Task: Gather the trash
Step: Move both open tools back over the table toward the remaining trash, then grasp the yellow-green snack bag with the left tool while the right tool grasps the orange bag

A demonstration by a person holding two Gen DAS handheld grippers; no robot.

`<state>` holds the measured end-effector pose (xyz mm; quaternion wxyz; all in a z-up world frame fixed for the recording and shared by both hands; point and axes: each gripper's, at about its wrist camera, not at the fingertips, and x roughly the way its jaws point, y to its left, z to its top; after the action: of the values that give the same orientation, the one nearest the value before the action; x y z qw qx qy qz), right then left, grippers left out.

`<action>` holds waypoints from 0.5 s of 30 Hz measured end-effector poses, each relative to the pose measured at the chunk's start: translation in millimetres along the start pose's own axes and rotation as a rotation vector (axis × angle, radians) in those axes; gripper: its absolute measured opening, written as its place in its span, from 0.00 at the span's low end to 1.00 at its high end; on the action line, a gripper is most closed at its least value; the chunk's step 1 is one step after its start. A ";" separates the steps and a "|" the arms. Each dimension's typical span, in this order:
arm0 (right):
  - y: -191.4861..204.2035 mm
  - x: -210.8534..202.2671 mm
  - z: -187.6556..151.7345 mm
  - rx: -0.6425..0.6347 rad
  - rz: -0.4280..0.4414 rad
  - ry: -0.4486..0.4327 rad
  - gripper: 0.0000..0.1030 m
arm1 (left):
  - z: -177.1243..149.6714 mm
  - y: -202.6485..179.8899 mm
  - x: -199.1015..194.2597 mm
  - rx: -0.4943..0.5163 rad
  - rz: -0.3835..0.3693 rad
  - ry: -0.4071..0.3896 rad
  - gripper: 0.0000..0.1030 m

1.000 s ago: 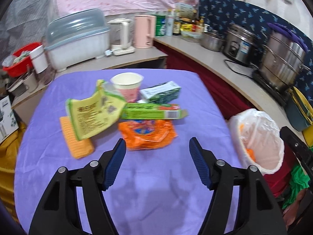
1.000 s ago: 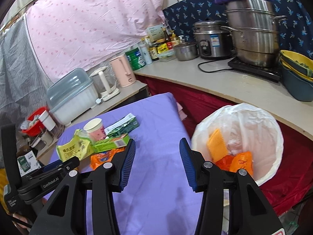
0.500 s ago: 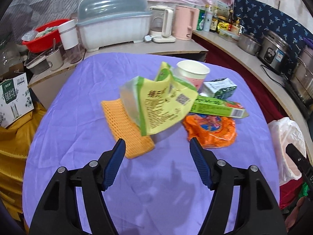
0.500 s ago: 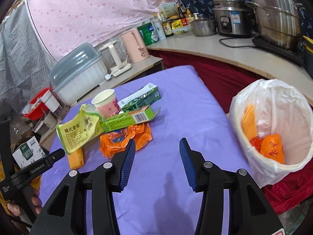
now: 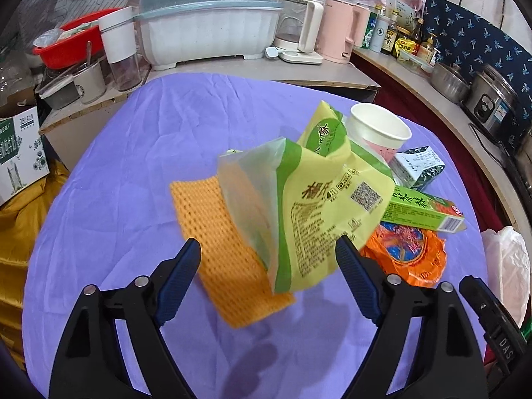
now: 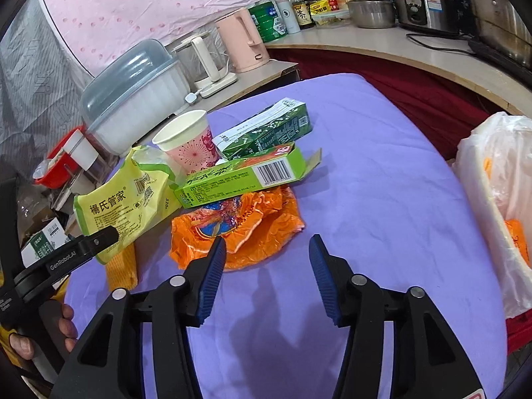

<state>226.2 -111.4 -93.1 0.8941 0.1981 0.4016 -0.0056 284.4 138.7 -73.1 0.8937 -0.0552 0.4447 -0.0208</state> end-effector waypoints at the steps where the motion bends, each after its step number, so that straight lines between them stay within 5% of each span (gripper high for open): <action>1: 1.5 3.7 1.2 0.000 0.002 0.003 0.50 | 2.6 -0.7 4.7 -0.001 -0.004 0.003 0.77; 4: 5.5 15.3 5.3 -0.001 0.002 0.007 0.53 | 6.8 -2.4 10.9 0.001 -0.021 0.003 0.70; 8: 8.4 29.8 9.4 0.000 -0.003 0.016 0.53 | 7.1 -3.9 13.7 0.014 -0.071 0.033 0.30; 15: 8.1 49.2 5.9 0.010 -0.020 0.051 0.51 | -3.6 -9.0 0.9 0.047 -0.063 0.012 0.22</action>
<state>265.1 -98.6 -122.1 0.8825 0.1984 0.4262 -0.0117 282.2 129.4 -74.9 0.8909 -0.0478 0.4476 -0.0596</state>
